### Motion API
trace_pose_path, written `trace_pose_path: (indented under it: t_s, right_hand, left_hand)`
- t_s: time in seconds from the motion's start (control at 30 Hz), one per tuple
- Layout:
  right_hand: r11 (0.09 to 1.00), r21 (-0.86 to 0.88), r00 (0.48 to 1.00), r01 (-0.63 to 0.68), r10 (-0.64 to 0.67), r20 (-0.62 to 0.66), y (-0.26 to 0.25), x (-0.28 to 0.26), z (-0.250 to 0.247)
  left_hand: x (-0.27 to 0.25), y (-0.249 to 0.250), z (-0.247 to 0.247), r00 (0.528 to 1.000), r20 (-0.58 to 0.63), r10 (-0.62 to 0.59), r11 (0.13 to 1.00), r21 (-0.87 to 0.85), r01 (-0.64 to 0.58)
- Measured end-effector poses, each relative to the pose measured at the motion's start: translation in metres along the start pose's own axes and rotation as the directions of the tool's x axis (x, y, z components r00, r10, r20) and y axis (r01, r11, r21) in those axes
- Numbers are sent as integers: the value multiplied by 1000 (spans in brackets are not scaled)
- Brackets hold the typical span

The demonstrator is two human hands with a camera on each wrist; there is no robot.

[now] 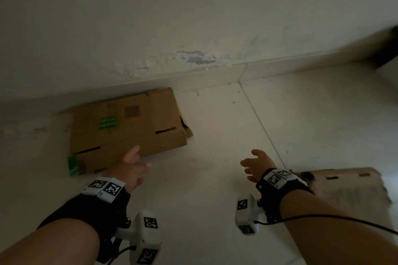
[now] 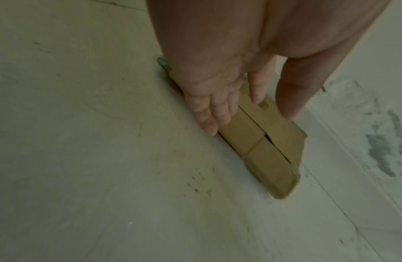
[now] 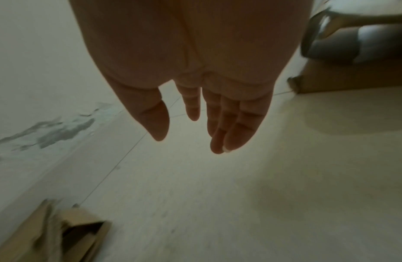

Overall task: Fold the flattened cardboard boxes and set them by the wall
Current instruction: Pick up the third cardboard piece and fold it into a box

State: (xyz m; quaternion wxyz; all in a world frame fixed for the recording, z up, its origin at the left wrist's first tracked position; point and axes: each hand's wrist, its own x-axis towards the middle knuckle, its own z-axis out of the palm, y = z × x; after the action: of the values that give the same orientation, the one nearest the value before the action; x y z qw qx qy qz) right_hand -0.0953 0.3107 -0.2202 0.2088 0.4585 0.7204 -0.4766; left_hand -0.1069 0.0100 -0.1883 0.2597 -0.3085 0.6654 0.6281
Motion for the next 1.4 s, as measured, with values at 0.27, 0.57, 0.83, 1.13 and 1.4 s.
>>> trace_pose_path:
  t_s: [0.27,0.57,0.83,1.13,1.4]
  right_hand:
    - [905,-423,985,-34,-41,-167,51,8,-80]
    - [674,-739,948,-10,-229,-222,66,18,-113]
    - [562,-808,959,-175,-87,-268,72,14,-122]
    - [490,-827,933,-275,-72,-353,73,19,-112]
    - [473,-807,909,-354,-30,-417,61,30,-125]
  left_hand:
    - [-16,-4,76,986,165,3,996,93,-19]
    - [-33,-12,121,968,252,-12,978,205,-41]
    - [-34,-15,123,971,236,-26,969,245,-33]
    - [-34,-16,116,975,222,-18,961,274,-45]
    - [-34,-20,115,979,204,-11,948,315,-55]
